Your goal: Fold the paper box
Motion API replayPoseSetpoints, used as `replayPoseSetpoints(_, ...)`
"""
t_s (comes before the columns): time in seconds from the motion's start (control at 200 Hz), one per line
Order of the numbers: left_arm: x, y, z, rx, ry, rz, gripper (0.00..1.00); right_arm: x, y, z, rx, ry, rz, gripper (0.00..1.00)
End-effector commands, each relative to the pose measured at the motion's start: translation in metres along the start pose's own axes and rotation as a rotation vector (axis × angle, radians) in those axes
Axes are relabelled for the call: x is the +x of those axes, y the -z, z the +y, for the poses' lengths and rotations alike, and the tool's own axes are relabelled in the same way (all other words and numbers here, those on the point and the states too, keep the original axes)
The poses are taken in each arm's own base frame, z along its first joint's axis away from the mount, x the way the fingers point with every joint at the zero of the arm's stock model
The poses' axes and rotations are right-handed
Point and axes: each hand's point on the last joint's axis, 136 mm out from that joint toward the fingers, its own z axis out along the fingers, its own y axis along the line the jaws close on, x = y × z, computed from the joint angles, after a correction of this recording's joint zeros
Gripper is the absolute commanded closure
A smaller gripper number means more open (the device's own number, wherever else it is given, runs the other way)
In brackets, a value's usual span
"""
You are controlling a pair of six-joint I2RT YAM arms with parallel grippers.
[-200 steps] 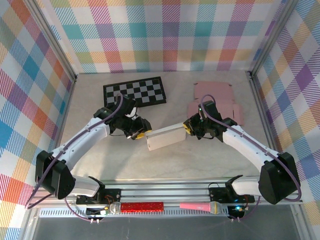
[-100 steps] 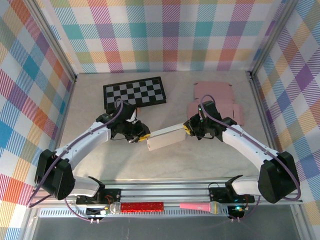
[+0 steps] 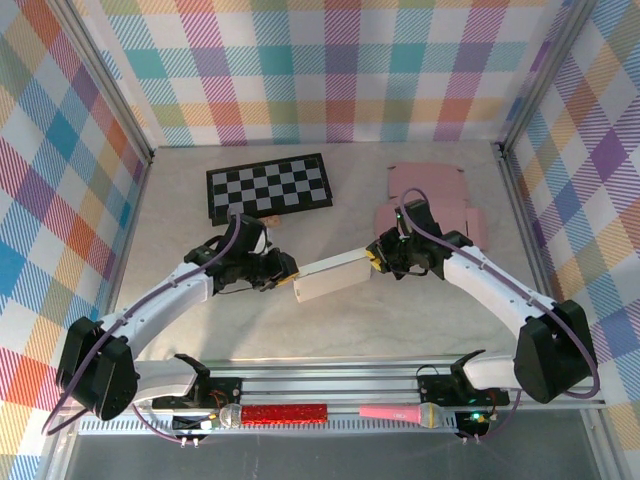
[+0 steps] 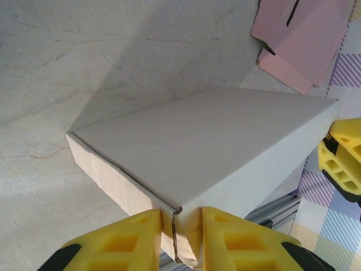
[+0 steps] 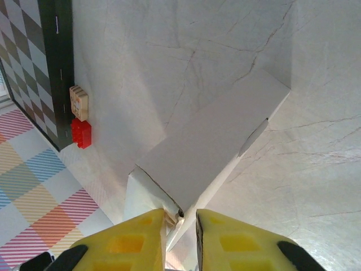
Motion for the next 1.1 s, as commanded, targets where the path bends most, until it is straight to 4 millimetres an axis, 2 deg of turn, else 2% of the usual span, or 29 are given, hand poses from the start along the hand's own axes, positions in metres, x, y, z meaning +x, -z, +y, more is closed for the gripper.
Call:
replayPoseSetpoints(0.0,0.031,-0.014,0.06,-0.198,0.009,0.097,0.77,0.001,-0.008,-0.051,0.201,-0.063,0.011,0.77)
replayPoseSetpoints(0.21,0.035,-0.012,0.071,-0.242,-0.01,0.101,0.8,-0.005,0.013,-0.012,0.14,0.079,-0.025,0.67)
replayPoseSetpoints(0.32,0.035,-0.012,0.069,-0.244,-0.017,0.1,0.8,-0.005,0.015,-0.003,0.118,0.095,-0.024,0.64)
replayPoseSetpoints(0.405,0.036,-0.013,0.068,-0.246,-0.021,0.104,0.79,-0.004,0.008,-0.01,0.128,0.074,-0.009,0.64)
replayPoseSetpoints(0.535,0.034,-0.013,0.065,-0.247,-0.022,0.099,0.79,-0.001,-0.002,-0.031,0.168,0.019,0.018,0.71)
replayPoseSetpoints(0.675,0.028,-0.004,0.054,-0.232,-0.017,0.067,0.7,0.0,-0.005,-0.052,0.21,-0.016,0.021,0.75)
replayPoseSetpoints(0.755,0.021,0.01,0.042,-0.205,-0.012,0.009,0.63,-0.001,-0.005,-0.056,0.214,-0.025,0.016,0.76)
replayPoseSetpoints(0.845,0.013,0.022,0.028,-0.156,0.007,-0.039,0.6,-0.002,-0.004,-0.055,0.213,-0.024,0.01,0.76)
replayPoseSetpoints(0.99,0.01,0.021,0.013,-0.094,0.036,-0.032,0.63,-0.002,-0.004,-0.055,0.216,-0.025,0.009,0.76)
replayPoseSetpoints(1.095,0.013,0.017,0.016,-0.094,0.045,-0.017,0.65,-0.002,-0.005,-0.055,0.215,-0.026,0.01,0.76)
